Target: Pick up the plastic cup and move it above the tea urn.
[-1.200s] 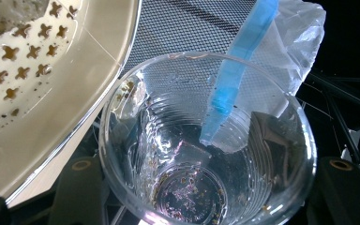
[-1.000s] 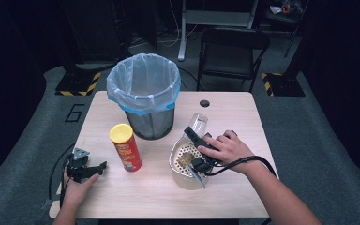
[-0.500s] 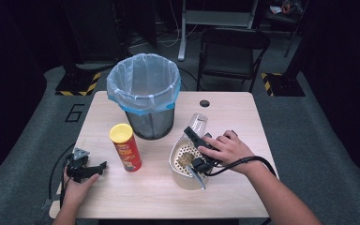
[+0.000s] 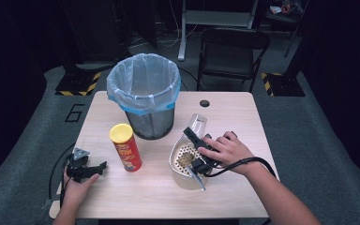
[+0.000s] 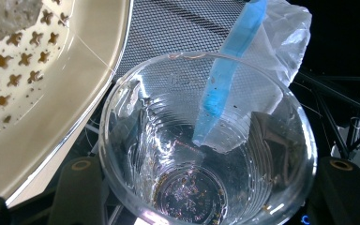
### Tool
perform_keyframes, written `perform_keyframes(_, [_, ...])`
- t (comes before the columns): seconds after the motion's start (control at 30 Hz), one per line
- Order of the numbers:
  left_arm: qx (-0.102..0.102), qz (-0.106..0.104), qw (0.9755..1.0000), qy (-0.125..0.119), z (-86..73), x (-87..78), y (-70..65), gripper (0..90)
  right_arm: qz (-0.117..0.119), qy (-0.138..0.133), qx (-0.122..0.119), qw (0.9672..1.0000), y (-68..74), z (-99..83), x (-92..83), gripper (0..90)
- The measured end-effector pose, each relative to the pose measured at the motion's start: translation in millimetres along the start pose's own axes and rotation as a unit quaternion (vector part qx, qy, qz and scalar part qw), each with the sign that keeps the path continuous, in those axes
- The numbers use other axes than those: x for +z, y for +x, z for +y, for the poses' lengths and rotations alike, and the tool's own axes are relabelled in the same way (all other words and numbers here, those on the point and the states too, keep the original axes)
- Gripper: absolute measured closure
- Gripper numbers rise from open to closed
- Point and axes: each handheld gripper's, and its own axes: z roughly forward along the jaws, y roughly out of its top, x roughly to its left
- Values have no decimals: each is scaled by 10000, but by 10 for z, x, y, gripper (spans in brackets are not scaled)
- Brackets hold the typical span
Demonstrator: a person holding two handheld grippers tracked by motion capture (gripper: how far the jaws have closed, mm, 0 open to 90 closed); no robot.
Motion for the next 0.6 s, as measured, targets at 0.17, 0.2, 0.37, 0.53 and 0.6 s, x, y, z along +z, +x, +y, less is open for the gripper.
perform_keyframes(0.17, [3,-3,10000,8,1,-1,1,134,-253,97,131,9995,50,5,-31,368])
perform_keyframes(0.2, [3,-3,10000,8,1,-1,1,134,-253,97,131,9995,50,5,-31,368])
perform_keyframes(0.37, [0,1,10000,-1,0,0,0,134,-821,183,484,9953,47,23,-67,367])
perform_keyframes(0.53, [-10,15,10000,-34,-2,5,-3,134,-1005,314,1487,9833,39,-22,-96,367])
perform_keyframes(0.6, [-15,21,10000,-48,-3,7,-4,134,-1108,348,1774,9773,38,-29,-110,366])
